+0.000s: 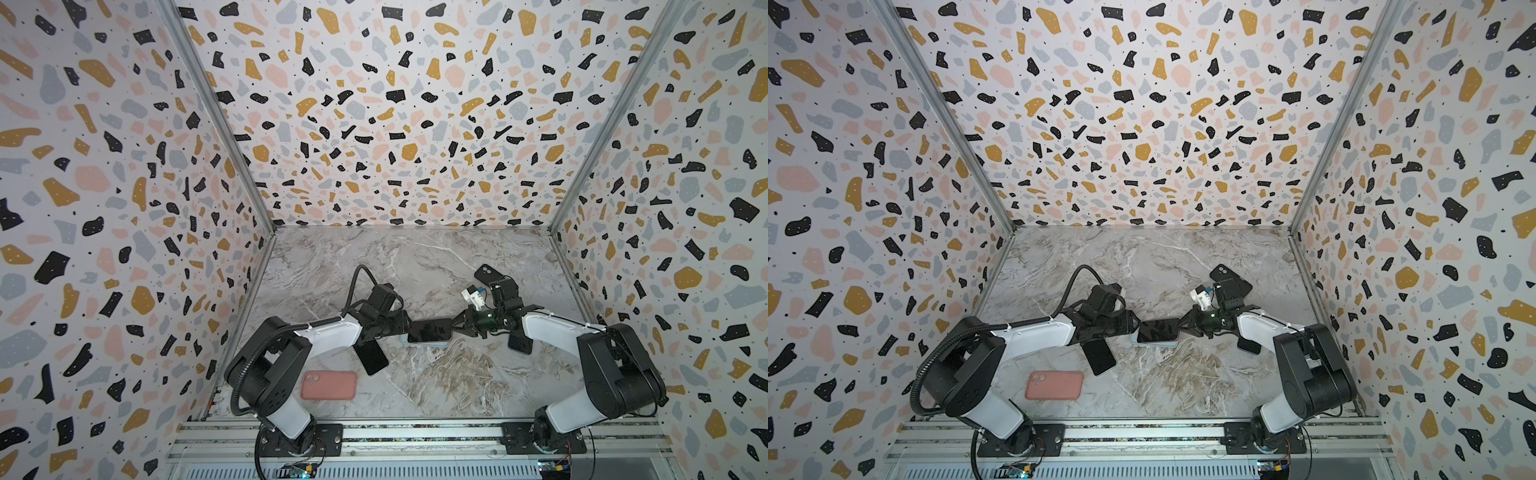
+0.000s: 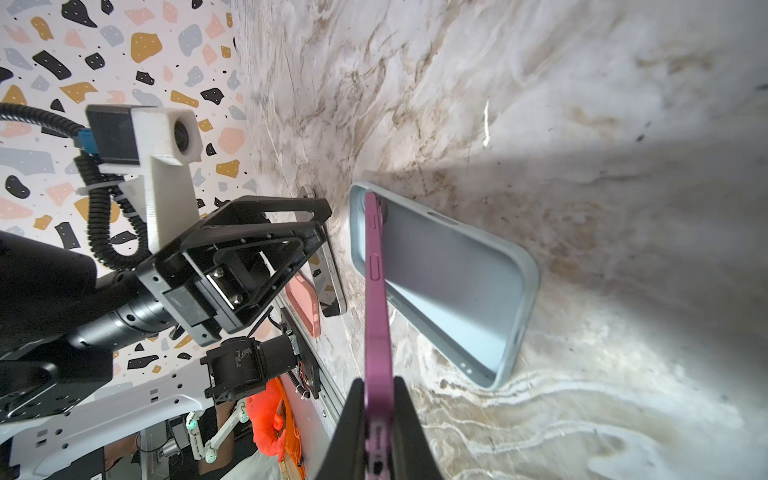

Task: Put the phone into the phone case
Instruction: 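Lower the pink-edged phone into the case with the right gripper while left holds case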

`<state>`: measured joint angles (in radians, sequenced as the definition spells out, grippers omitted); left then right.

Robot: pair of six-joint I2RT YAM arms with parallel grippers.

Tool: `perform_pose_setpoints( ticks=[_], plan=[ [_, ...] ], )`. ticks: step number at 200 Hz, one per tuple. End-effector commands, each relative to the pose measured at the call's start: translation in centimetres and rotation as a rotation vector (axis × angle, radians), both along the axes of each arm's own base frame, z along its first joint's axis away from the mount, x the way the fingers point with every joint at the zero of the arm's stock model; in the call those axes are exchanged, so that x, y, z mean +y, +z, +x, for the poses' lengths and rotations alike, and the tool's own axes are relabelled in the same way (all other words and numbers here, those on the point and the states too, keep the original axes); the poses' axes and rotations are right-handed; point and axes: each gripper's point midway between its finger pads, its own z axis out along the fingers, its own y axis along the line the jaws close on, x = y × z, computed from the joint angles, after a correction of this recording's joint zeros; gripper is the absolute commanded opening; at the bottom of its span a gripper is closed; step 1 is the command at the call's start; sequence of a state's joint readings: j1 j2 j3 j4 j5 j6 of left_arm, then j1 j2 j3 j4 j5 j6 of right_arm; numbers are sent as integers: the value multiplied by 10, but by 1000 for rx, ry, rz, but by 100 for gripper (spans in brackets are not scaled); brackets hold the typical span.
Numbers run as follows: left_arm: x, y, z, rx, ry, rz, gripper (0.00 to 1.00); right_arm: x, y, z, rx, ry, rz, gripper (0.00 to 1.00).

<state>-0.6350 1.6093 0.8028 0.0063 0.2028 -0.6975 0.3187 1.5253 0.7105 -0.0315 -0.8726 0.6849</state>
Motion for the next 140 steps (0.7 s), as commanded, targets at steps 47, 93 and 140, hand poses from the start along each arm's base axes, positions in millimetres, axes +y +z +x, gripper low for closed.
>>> perform_pose_setpoints(
  ticks=[47,93,140],
  plan=[
    [-8,-9,-4,35,-5,-75,51,-2,-13,-4,69,13,-41,0],
    [-10,-15,-7,47,-10,-85,50,2,-25,-7,111,23,-63,0],
    [-11,-18,-9,56,-14,-90,50,4,-33,-7,117,22,-74,0]
  ],
)
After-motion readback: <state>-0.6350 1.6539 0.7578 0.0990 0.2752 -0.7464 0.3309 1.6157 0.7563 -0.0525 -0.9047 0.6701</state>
